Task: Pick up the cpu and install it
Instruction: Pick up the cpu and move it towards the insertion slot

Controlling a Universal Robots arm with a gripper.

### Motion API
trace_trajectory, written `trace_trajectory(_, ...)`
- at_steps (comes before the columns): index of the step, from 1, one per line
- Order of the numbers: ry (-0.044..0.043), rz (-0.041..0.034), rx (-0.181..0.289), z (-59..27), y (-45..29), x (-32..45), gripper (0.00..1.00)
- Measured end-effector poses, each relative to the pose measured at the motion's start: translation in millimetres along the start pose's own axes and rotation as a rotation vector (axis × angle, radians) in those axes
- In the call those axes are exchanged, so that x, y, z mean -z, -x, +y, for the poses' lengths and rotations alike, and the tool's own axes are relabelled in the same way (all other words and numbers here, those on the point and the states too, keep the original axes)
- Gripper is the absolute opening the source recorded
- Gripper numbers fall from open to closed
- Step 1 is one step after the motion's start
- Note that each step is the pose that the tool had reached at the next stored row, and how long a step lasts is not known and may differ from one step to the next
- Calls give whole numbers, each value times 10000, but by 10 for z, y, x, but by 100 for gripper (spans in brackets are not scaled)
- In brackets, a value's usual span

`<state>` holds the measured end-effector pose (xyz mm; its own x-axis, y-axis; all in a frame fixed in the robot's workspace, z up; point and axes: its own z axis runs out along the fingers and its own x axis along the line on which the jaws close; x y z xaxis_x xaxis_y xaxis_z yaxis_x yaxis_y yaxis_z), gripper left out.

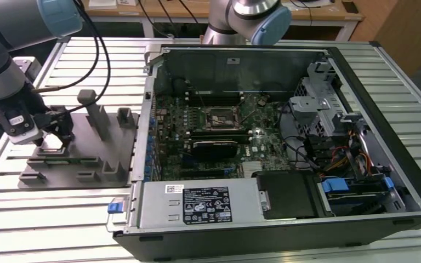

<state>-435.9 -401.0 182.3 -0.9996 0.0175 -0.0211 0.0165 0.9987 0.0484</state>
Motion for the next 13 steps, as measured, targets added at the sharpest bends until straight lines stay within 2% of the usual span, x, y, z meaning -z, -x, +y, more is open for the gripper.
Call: trace_trajectory(13, 3, -1, 0, 21, 0, -2, 65)
